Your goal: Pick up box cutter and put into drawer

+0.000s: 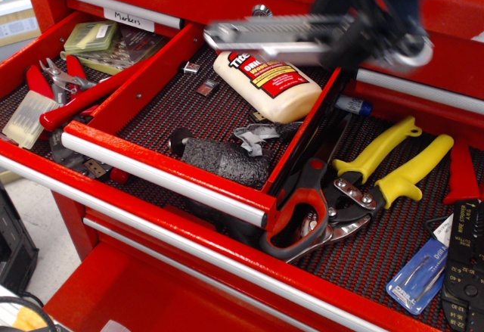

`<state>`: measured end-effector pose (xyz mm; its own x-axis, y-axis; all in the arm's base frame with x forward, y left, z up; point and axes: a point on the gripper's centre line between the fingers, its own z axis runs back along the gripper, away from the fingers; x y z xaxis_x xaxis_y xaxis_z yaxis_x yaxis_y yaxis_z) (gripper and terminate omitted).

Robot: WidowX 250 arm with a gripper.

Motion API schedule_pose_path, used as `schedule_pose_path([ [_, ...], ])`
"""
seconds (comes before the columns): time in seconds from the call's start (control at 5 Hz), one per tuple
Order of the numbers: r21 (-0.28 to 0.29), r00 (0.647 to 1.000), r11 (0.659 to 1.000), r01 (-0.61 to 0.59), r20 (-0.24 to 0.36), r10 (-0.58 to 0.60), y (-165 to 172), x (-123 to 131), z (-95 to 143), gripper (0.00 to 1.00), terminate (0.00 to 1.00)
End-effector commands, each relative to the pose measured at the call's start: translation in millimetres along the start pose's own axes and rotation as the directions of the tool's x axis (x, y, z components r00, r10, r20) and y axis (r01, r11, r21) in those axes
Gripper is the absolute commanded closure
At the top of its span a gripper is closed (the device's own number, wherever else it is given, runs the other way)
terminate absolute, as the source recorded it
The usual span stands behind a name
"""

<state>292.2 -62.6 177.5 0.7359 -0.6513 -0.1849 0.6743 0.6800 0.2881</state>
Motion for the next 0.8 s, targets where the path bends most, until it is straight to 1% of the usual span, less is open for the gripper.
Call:
schedule_pose_path([
  [0.0, -0.175, 0.971, 0.968, -0.178, 0.127, 0.202, 10.0, -28.5, -10.6, 1.00, 0.00],
  [0.2, -0.236, 0.948, 0.947, -0.219, 0.180, 0.264, 7.3, -36.4, -32.4, 1.00, 0.00],
  [0.4, -0.236, 0.948, 0.947, -0.219, 0.180, 0.264, 7.3, -36.4, -32.4, 0.00, 0.00],
  [0.6, -0.236, 0.948, 0.947, -0.219, 0.180, 0.264, 7.3, -36.4, -32.4, 0.00, 0.00],
])
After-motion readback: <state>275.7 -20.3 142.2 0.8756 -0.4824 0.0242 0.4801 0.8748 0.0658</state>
